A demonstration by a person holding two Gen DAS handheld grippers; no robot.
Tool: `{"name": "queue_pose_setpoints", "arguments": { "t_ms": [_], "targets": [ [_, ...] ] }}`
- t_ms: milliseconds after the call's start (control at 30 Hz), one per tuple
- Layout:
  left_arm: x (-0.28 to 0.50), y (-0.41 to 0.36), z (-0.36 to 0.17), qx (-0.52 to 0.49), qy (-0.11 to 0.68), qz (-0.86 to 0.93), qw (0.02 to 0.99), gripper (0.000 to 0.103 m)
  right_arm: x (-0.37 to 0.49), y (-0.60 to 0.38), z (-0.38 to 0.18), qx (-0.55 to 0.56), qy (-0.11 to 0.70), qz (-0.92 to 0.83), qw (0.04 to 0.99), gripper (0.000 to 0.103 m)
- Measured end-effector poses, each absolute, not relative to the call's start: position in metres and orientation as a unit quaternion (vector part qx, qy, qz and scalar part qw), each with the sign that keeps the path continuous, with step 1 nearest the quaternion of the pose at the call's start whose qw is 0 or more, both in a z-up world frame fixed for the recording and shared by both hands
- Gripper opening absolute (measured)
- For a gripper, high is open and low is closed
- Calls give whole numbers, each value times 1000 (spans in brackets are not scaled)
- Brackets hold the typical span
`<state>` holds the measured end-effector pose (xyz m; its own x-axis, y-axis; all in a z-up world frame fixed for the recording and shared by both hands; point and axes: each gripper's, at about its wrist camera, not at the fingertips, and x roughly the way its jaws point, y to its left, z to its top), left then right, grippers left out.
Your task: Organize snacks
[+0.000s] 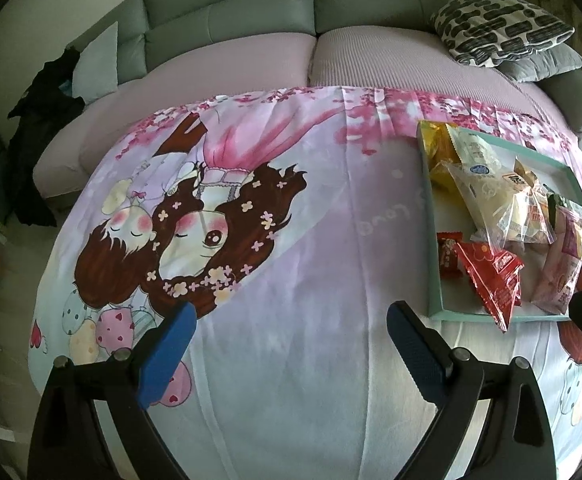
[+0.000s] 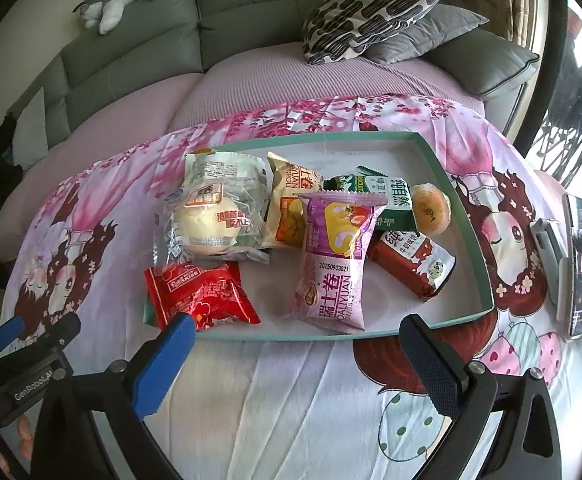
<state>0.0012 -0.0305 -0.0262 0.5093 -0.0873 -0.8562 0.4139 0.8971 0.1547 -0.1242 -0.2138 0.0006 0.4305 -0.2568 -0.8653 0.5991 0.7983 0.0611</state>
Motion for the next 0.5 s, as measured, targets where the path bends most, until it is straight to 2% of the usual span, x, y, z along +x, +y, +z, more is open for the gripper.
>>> {"name": "queue_pose_setpoints", "arguments": {
  "t_ms": [500],
  "targets": [
    [4,-33,-34,171,490,-145,842,96,-122,-212,-2,186,467,-251,827,103]
  ]
}}
